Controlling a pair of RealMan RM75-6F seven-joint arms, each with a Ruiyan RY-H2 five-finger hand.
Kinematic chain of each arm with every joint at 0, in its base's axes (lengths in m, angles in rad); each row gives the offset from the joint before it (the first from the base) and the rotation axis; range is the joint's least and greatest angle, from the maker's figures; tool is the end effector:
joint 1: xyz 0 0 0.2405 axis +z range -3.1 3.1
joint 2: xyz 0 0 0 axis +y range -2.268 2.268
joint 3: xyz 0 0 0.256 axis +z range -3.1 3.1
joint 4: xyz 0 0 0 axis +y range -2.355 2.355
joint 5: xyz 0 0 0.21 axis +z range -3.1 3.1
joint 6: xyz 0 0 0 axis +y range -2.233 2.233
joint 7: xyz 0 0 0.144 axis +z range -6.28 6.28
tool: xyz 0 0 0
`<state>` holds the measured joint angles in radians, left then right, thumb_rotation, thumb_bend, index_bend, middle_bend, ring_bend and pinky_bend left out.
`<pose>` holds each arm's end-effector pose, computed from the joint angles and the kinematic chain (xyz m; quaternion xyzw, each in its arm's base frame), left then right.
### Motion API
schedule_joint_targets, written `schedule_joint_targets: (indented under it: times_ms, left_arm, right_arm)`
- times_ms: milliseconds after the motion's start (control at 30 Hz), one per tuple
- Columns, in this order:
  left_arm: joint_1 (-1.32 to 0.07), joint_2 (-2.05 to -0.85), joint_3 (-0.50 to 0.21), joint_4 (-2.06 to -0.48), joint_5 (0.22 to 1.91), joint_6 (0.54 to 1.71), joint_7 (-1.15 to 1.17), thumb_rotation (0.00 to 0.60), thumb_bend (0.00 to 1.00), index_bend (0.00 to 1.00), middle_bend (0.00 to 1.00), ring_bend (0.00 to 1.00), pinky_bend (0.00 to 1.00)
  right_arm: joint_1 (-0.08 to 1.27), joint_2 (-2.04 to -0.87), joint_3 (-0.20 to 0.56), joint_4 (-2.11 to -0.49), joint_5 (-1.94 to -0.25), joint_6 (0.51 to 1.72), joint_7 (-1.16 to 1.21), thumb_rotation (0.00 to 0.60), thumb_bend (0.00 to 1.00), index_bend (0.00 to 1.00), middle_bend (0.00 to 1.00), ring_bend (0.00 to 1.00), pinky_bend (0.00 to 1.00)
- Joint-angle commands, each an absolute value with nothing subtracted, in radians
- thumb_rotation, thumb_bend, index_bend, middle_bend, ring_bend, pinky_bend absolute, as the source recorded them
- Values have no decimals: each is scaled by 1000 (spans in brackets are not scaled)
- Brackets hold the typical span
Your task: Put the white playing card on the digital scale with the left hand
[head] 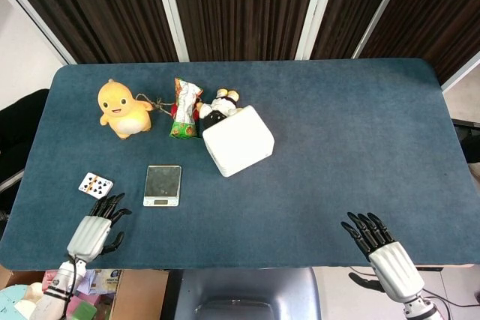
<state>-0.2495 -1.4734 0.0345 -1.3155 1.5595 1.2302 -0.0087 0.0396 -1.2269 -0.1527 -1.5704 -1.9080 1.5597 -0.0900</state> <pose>-0.3037 0.2085 0.0192 -0.7004 -0.4248 -0.3506 0.4540 -0.2695 -0.1129 0.0944 0.7164 -0.3395 0.4171 0.4443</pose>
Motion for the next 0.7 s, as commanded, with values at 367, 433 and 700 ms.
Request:
schedule_joint_targets:
  times_ms: [367, 433, 700]
  left_arm:
    - [-293, -1585, -12, -1266, 1496, 1190, 88, 600, 469, 251, 0, 0, 0]
    - [-299, -1597, -17, -1263, 1490, 1186, 103, 600, 469, 247, 0, 0, 0]
    - [-315, -1616, -18, -1255, 1465, 1160, 138, 600, 470, 246, 0, 0, 0]
  right_arm:
    - [36, -1219, -154, -1574, -1902, 1563, -86, 600, 161, 0, 0, 0, 0]
    - [35, -1218, -155, -1575, -1905, 1567, -83, 600, 161, 0, 0, 0, 0]
    - [34, -1216, -154, -1574, -1905, 1571, -78, 600, 161, 0, 0, 0, 0]
